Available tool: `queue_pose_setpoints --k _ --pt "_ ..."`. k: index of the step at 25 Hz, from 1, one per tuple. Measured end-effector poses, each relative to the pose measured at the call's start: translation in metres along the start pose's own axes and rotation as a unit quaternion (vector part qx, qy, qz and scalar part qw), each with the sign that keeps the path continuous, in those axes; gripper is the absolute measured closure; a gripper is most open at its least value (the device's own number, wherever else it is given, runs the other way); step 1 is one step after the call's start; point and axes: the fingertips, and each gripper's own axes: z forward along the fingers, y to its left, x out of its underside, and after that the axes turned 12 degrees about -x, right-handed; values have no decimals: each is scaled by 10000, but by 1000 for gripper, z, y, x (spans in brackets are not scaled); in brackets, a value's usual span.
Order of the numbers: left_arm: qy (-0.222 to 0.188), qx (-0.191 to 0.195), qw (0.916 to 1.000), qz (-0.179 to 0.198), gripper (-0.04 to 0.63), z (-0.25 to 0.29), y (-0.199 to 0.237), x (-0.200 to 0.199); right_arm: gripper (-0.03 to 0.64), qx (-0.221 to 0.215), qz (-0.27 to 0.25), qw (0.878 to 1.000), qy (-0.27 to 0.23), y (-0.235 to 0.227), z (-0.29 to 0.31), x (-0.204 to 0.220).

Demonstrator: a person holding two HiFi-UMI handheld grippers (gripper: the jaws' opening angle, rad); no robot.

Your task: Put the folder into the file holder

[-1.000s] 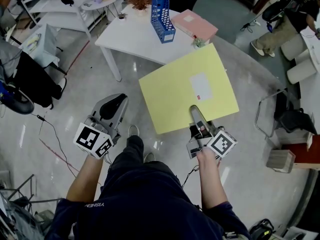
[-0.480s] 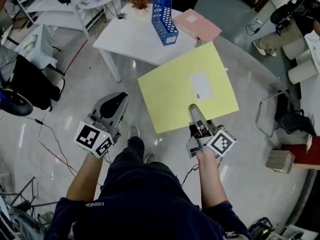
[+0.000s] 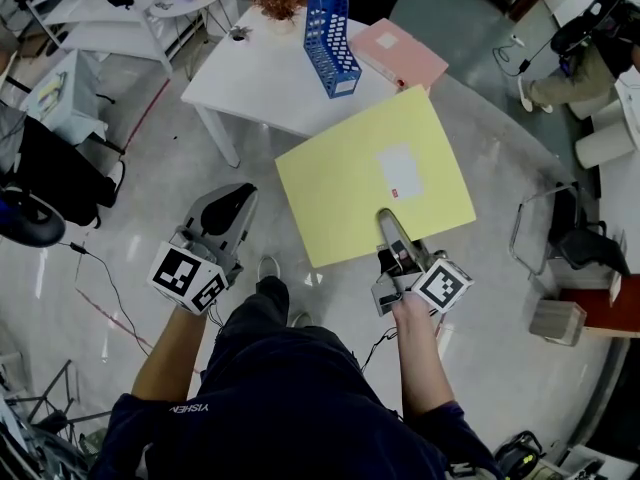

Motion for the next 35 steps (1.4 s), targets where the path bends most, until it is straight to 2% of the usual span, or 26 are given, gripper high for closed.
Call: queue_pose_setpoints --k 27,35 --pt "10 517 9986 -96 547 89 114 -21 474 373 -193 9990 -179 -26 124 -20" --pt "10 572 9983 -92 547 103 135 -24 476 278 -327 9989 -191 -27 153 -27"
